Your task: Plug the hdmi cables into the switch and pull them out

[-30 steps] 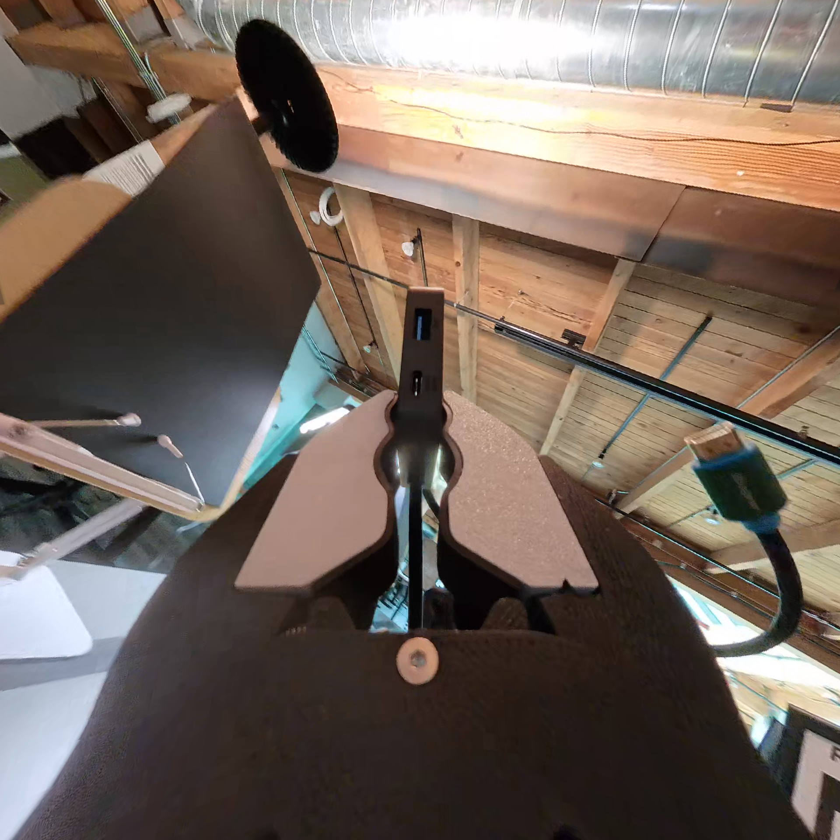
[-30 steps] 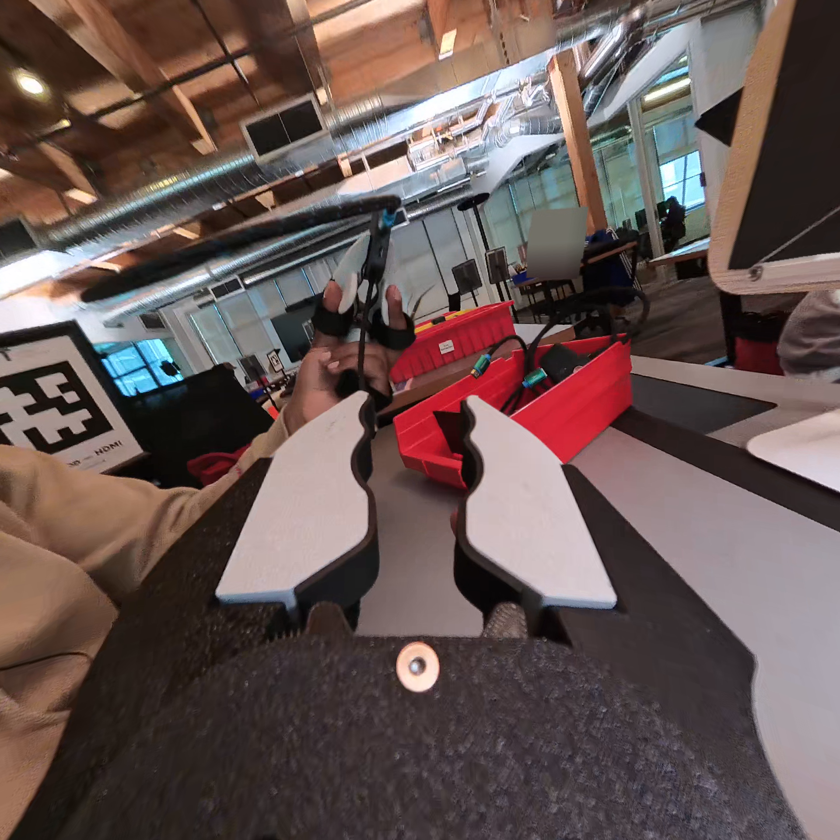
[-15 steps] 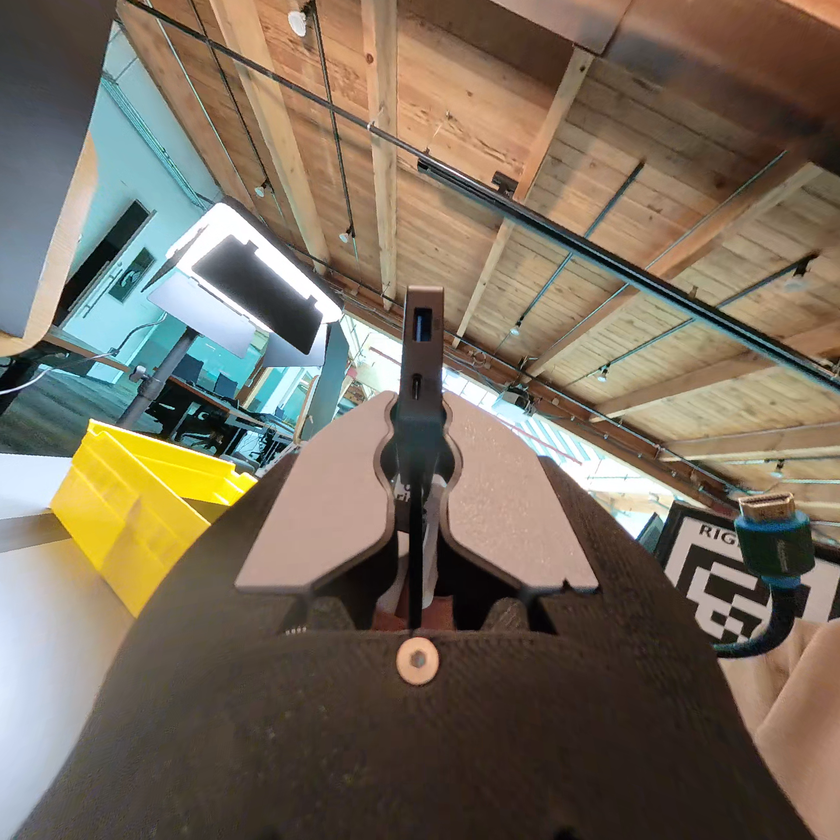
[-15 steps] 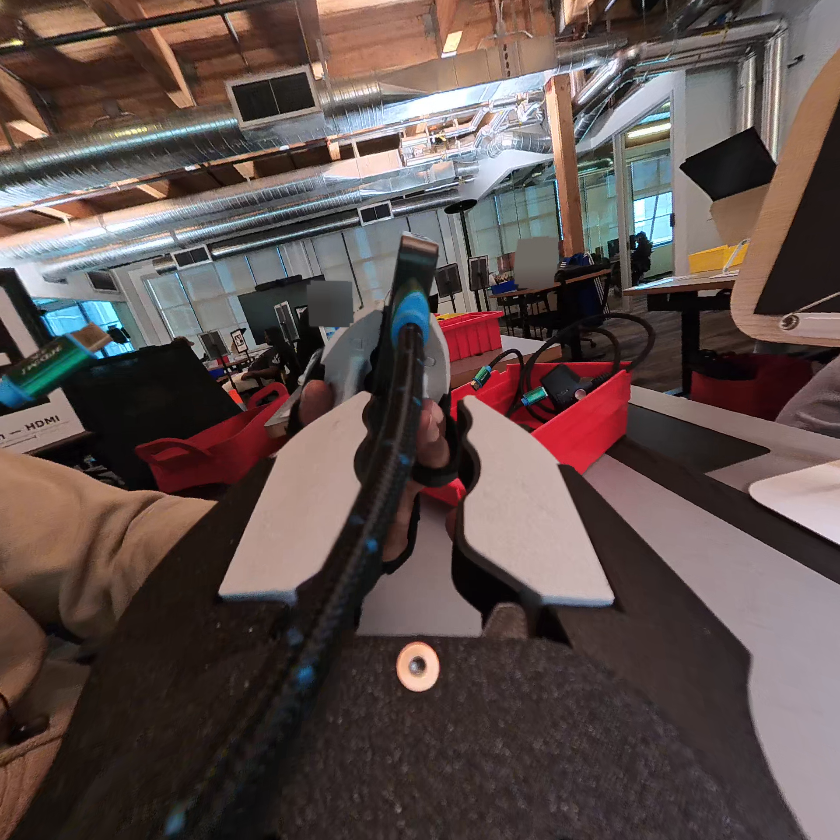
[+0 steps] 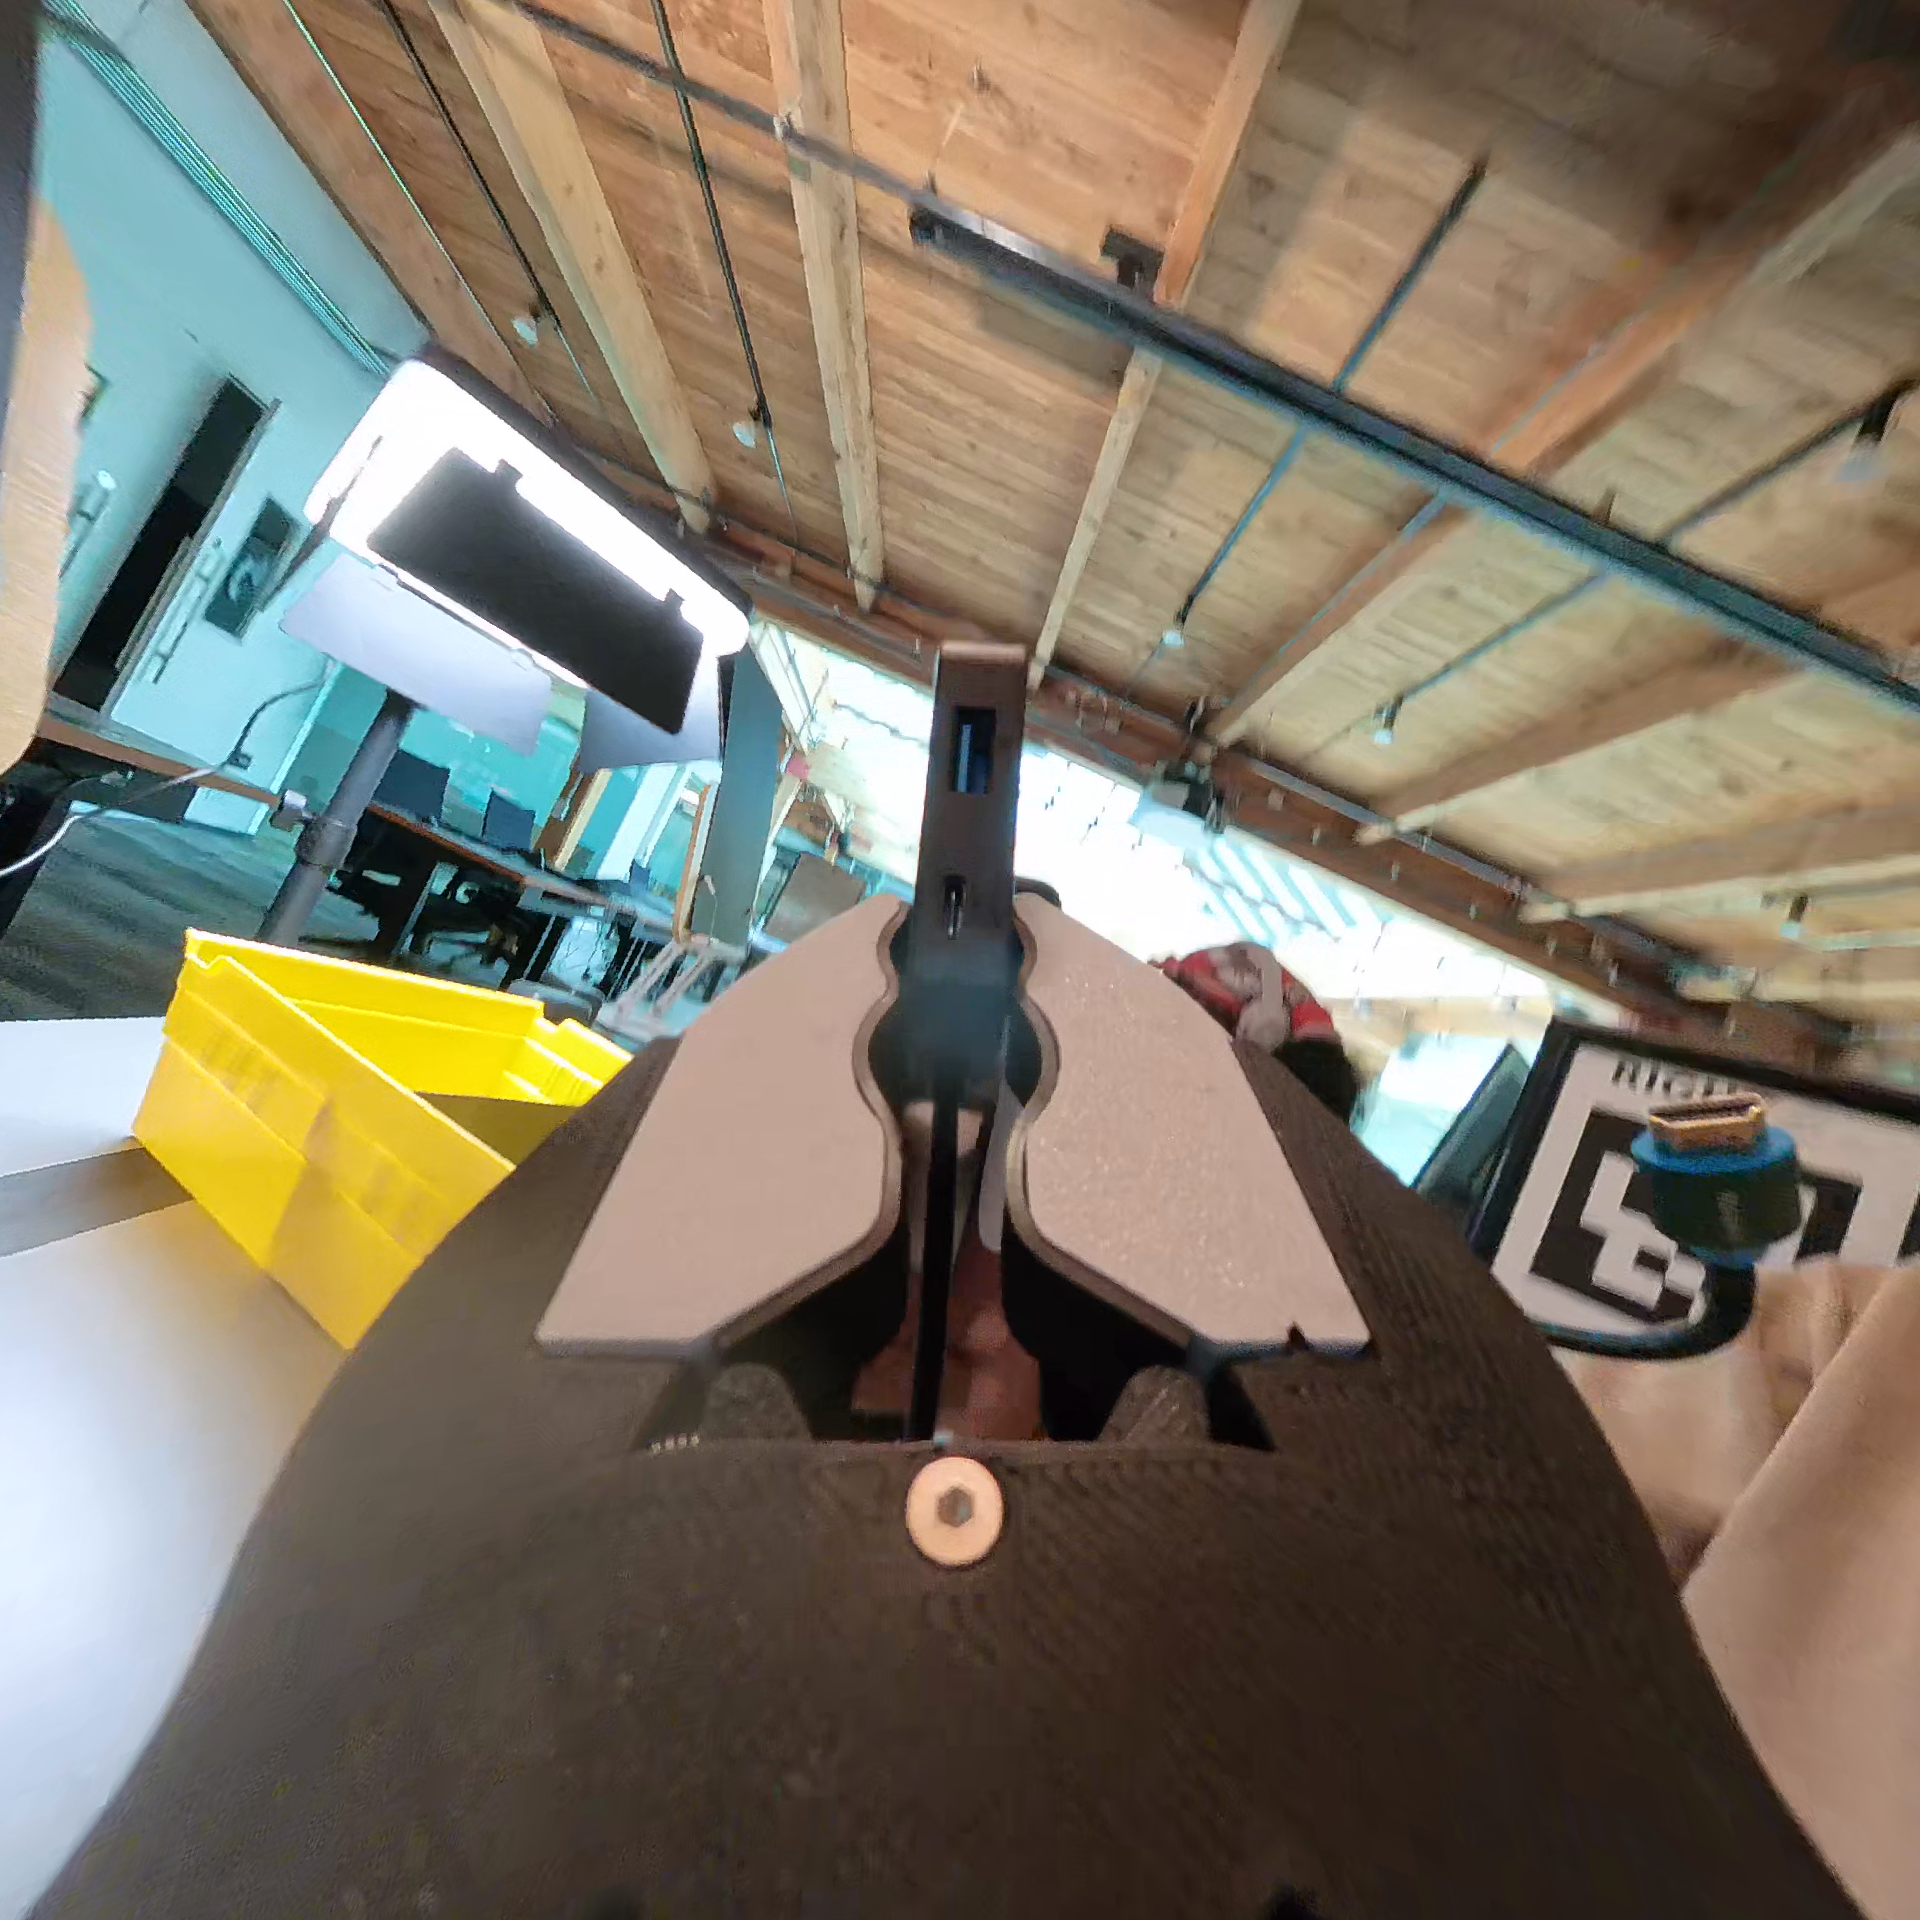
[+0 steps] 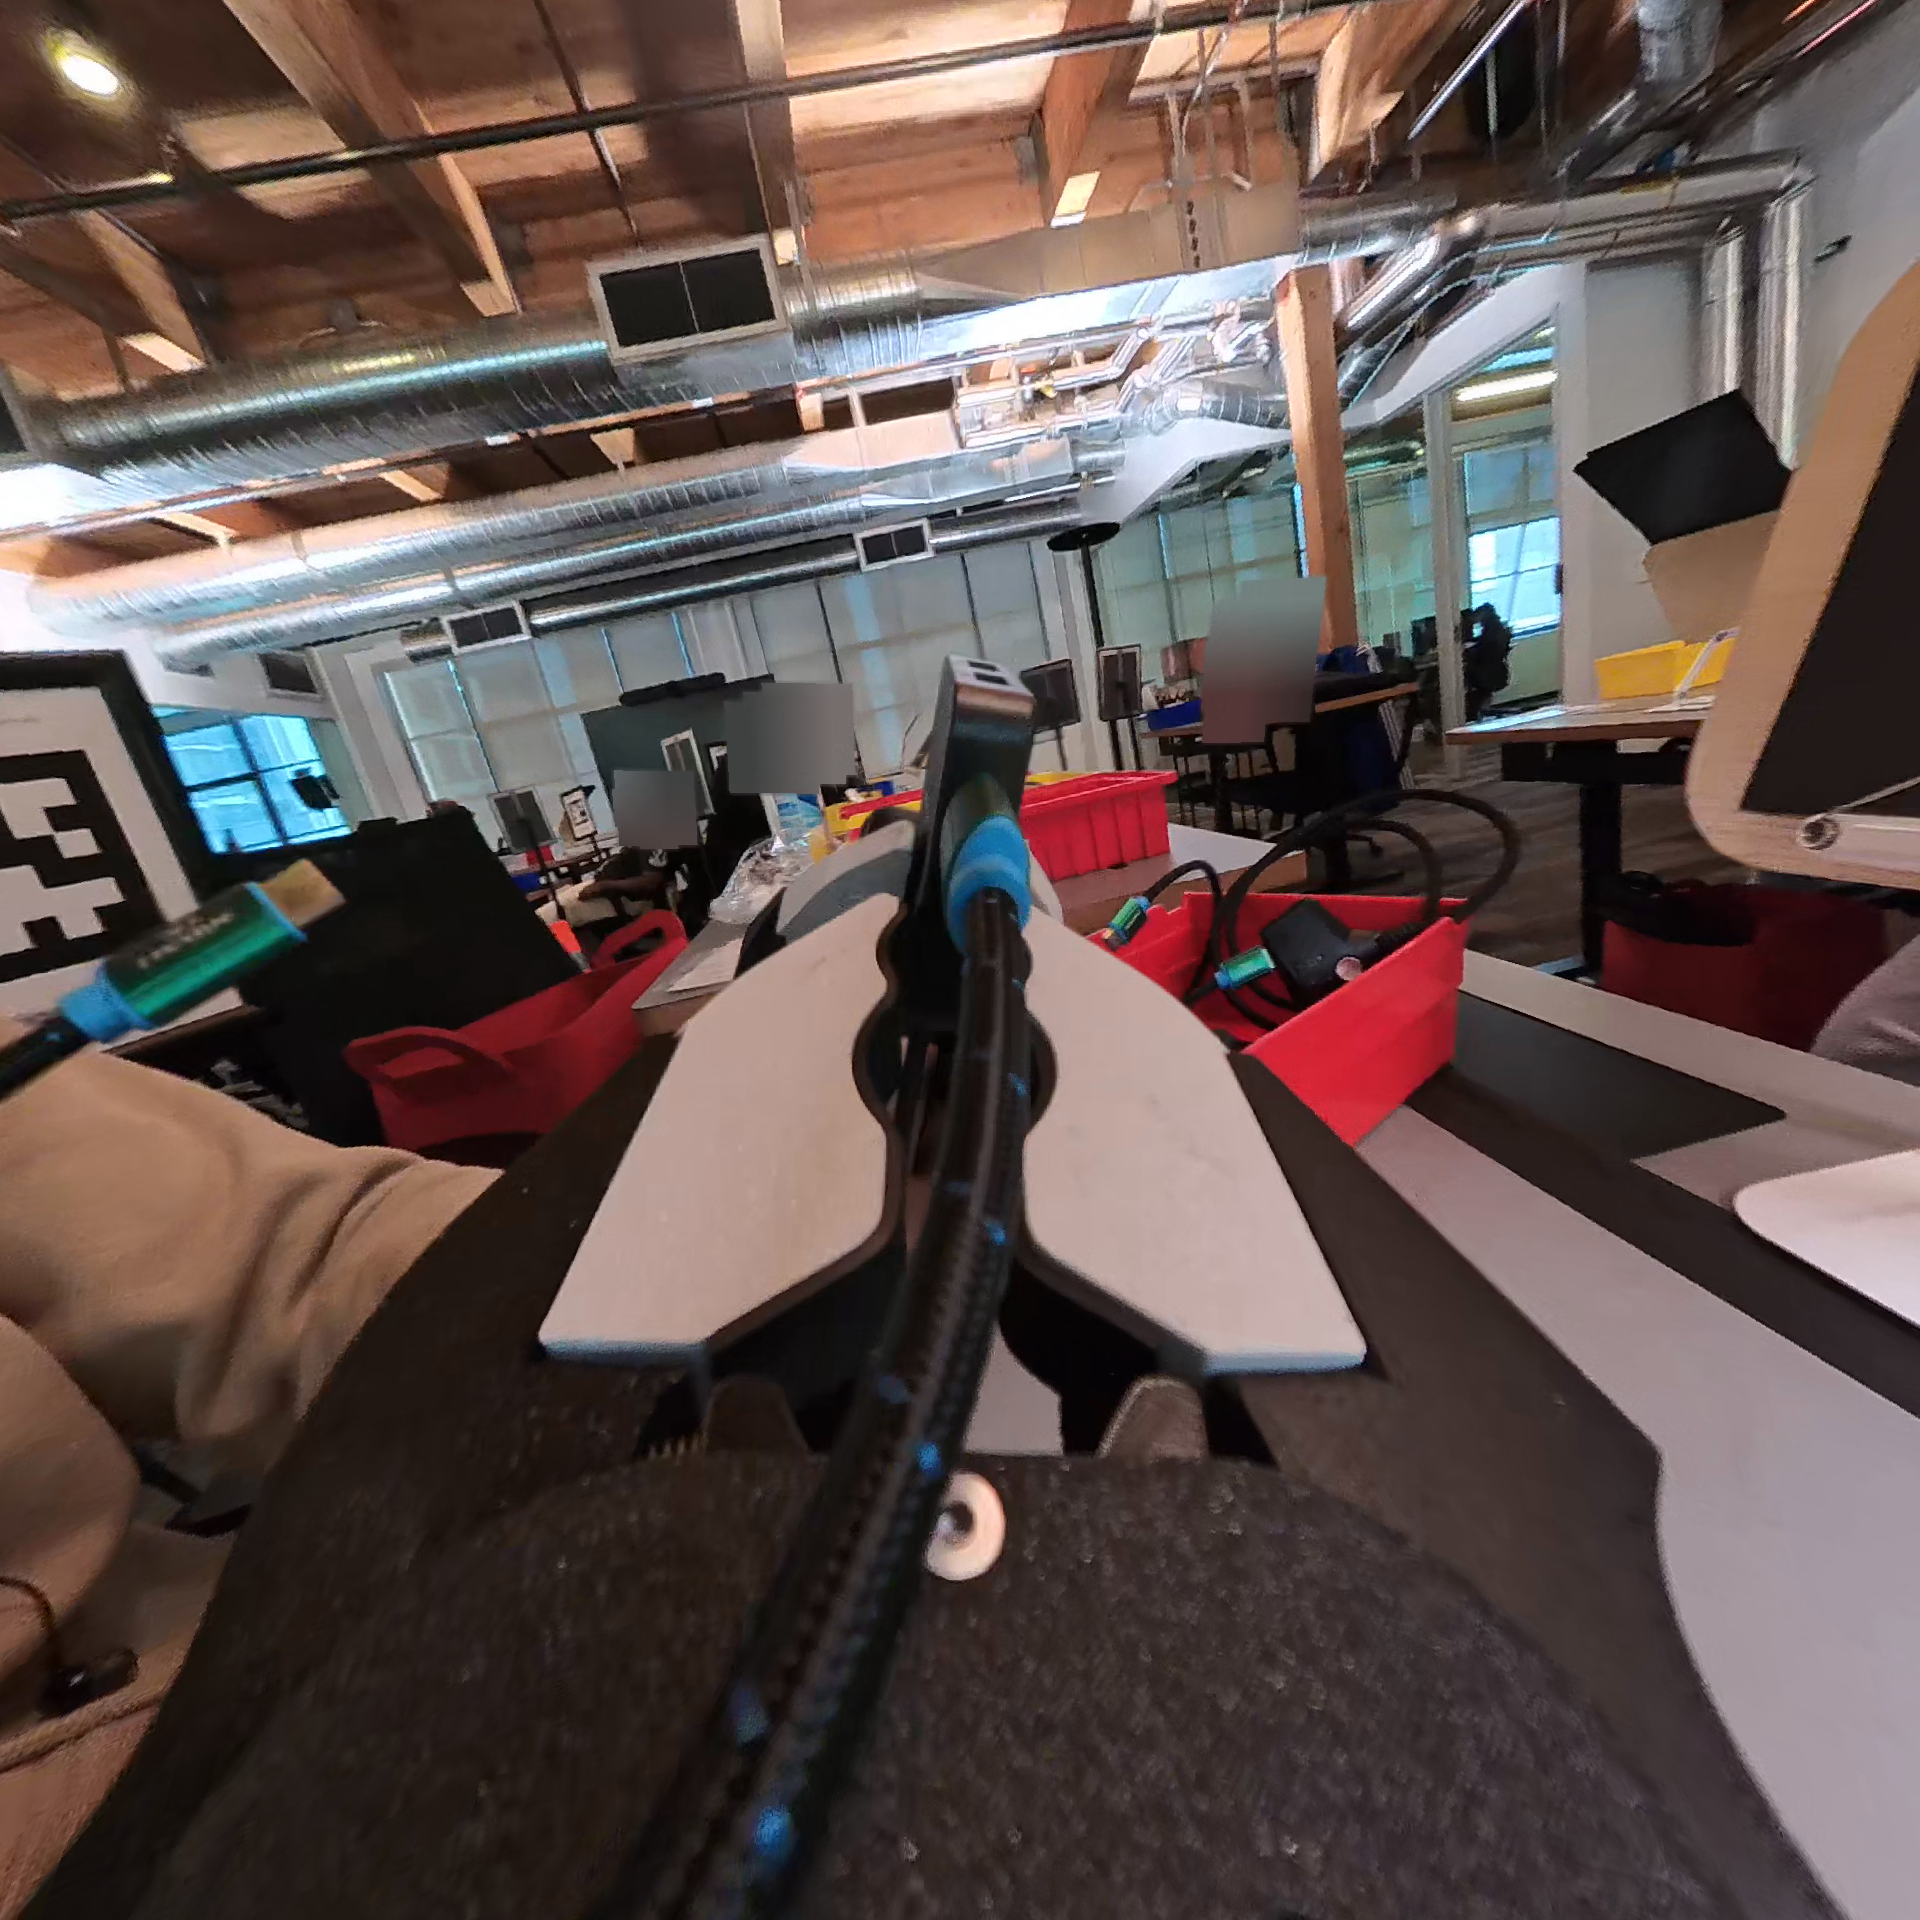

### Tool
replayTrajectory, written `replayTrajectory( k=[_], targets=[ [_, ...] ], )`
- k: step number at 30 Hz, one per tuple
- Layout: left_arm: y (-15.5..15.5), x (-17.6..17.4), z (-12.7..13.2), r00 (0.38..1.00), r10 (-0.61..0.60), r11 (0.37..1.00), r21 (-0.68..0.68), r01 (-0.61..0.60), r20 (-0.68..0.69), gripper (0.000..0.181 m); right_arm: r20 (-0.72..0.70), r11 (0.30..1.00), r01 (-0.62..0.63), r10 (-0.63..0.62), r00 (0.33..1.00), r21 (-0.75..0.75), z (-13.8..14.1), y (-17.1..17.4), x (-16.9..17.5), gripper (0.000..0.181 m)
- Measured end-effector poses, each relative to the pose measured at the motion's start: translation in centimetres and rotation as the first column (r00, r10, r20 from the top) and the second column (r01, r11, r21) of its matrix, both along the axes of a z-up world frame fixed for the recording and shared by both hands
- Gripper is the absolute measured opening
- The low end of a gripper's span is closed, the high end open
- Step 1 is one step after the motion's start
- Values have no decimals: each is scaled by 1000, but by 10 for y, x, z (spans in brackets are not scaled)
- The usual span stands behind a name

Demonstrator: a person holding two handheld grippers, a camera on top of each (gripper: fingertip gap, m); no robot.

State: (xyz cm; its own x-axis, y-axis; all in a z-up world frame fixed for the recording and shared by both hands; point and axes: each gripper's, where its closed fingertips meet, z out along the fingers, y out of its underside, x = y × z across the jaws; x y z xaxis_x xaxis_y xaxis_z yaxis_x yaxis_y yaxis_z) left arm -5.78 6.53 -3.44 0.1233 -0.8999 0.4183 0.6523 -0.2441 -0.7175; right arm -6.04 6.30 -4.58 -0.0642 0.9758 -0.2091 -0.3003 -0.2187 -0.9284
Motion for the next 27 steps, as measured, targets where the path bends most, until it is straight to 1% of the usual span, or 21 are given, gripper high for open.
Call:
replayTrajectory(
  k=[2, 4, 7, 10, 12, 14, 16, 19, 23, 27],
  targets=[
    [-3, 6, -3, 991, -29, 999, 30, 33, -132, 16, 8, 999, -40, 39, 999, 5, 2, -1, 6, 13],
    [-6, 11, -12, 948, -38, 997, 53, 58, -316, 16, 57, 996, -85, 85, 995, 6, 0, -2, 12, 13],
    [-11, 13, -27, 841, -9, 993, 92, 70, -541, 19, 162, 989, -147, 142, 976, 18, -12, -7, 19, 13],
    [-15, 17, -45, 734, 10, 990, 111, 89, -679, 20, 223, 987, -156, 146, 964, 28, -22, -10, 13, 13],
    [-17, 20, -50, 700, 25, 985, 136, 104, -713, 20, 240, 984, -178, 169, 956, 19, -26, -16, 5, 13],
    [-18, 19, -51, 694, 17, 985, 131, 111, -719, 16, 234, 984, -175, 165, 958, 23, -26, -17, 3, 13],
    [-20, 19, -49, 712, -27, 987, 96, 132, -702, 15, 234, 985, -168, 154, 960, 43, -24, -17, 3, 14],
    [-20, 19, -48, 734, -59, 987, 73, 146, -677, 15, 224, 986, -145, 125, 967, 76, -20, -17, 5, 14],
    [-18, 13, -43, 771, -92, 988, 38, 149, -630, 15, 182, 989, -122, 106, 978, 80, -11, -12, 15, 19],
    [-20, 16, -45, 770, -121, 986, 17, 169, -626, 15, 170, 991, -95, 78, 982, 94, -8, -9, 17, 21]
  ],
)
